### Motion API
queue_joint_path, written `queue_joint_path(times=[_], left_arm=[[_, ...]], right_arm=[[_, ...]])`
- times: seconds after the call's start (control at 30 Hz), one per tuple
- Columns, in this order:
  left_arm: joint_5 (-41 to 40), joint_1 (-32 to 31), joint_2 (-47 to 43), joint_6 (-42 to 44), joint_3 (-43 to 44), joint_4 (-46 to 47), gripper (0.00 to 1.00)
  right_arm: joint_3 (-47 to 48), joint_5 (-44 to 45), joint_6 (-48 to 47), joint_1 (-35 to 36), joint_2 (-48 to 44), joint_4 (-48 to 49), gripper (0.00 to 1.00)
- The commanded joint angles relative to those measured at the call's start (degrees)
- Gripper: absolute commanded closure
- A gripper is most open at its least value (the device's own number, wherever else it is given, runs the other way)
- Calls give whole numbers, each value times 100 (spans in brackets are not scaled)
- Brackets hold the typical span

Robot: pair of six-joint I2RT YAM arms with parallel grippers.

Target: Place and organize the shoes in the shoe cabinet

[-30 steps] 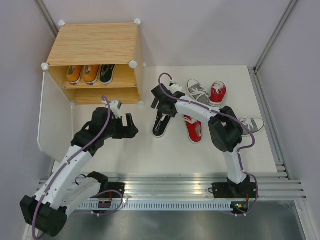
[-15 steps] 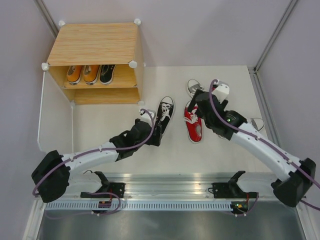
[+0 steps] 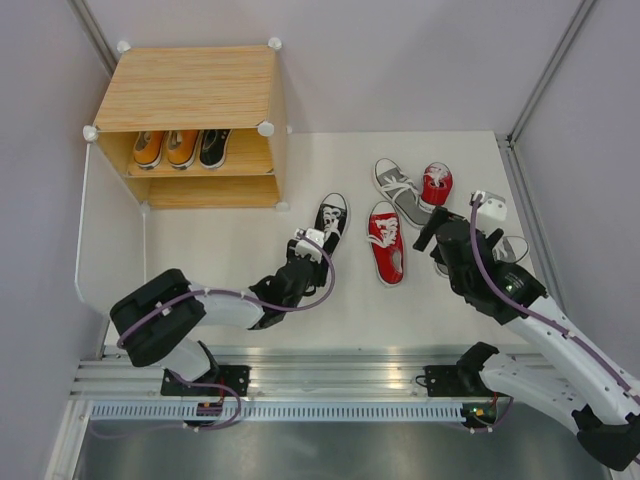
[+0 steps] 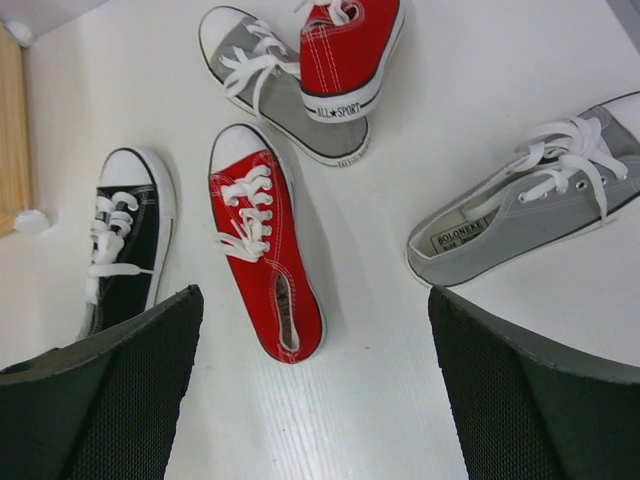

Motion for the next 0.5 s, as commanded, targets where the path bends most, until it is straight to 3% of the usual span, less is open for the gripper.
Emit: queue_joint_path(times=[0.0, 0.33, 0.43, 0.47], left_arm=[[-224, -28, 440, 399, -26, 1138, 37], [-311, -28, 1179, 215, -35, 1569, 44], [-329, -28, 1285, 154, 27, 1587, 60], [-329, -19, 1329, 127, 27, 1587, 70]], right_arm=[[-89, 192, -71, -29, -79, -308, 3], [-36, 122, -194, -29, 9, -387, 3], [-71, 87, -194, -20, 0, -405, 3], [-80, 95, -194, -29, -8, -405, 3]])
